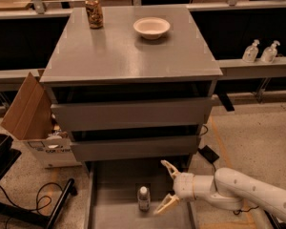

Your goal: Pick blue plastic bottle from bottom drawer and place on counter

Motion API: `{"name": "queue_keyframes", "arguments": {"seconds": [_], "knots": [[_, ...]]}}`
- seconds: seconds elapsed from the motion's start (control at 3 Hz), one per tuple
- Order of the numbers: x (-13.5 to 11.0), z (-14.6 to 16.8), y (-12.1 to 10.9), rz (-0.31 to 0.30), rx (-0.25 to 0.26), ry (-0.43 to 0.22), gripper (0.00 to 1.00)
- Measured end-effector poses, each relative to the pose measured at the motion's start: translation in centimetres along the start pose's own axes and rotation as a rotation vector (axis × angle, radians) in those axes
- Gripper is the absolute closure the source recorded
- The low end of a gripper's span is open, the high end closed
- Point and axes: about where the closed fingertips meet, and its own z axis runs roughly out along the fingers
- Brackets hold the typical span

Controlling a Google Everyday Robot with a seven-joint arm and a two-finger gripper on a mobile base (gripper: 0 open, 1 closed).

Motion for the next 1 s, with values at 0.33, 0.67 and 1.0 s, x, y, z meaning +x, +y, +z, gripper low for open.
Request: {"name": "queue_keyframes", "arguments": {"seconds": [0.33,0.67,1.0], "knots": [[4.3,4.1,-2.0,-0.033,-0.033,-0.068,0.0],[9.2,7.1,-3.1,-0.035,-0.057,-0.107,0.0],[14.3,10.3,-4.0,-0.014,-0.089,-0.107,0.0]]}}
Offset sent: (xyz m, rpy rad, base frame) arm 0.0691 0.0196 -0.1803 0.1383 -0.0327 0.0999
